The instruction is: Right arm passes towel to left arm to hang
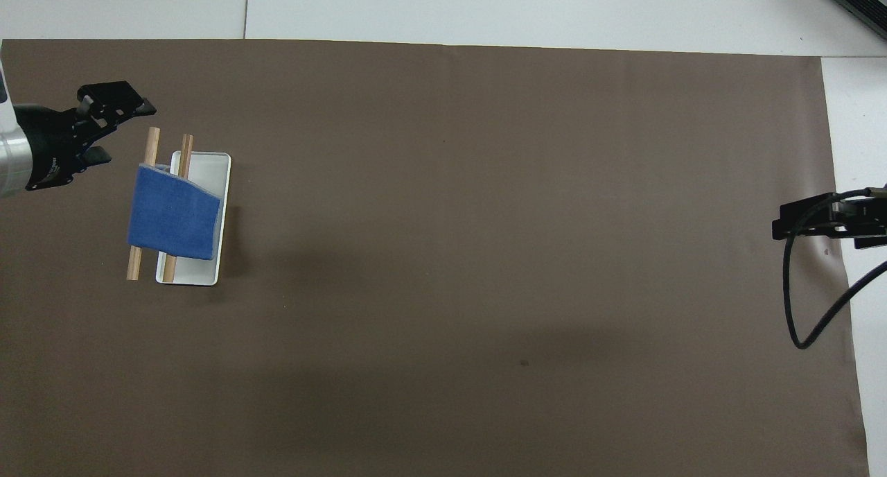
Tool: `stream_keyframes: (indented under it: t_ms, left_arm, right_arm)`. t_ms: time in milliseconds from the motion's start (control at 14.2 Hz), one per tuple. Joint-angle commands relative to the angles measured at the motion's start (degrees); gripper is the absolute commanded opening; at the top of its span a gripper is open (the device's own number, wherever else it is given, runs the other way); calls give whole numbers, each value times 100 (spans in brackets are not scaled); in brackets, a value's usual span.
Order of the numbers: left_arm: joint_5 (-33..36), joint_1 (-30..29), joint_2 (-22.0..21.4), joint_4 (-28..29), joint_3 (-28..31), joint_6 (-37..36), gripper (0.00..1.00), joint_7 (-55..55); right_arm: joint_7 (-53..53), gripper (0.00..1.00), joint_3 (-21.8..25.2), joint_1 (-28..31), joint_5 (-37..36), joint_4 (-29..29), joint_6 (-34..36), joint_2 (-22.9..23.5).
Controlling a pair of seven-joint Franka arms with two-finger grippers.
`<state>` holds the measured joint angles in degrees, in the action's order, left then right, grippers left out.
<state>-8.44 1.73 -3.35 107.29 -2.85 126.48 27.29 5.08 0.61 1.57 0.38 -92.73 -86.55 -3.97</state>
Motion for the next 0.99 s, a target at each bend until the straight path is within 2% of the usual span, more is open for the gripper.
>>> stream_keyframes:
  t_ms: [0, 212, 423, 564, 917]
  left_arm:
    - [430, -59, 115, -472, -22, -1017, 100, -1170]
    - [589, -6, -25, -682, -40, -1948, 100, -1997]
    - [598, -67, 0, -1287, -22, -2968, 100, -2876]
    - [615, -68, 44, -1649, -22, -3531, 100, -2949]
    - [607, -50, 62, -1888, -40, -4114, 100, -2957]
  right_arm:
    - [-121, 100, -8, 45, 111, -113, 24, -121]
    - [-121, 100, -8, 45, 112, -113, 24, -121]
    - [-121, 100, -8, 45, 111, -113, 24, -121]
    - [-121, 100, -8, 45, 112, -113, 24, -121]
    - [-121, 100, -8, 45, 112, -113, 24, -112]
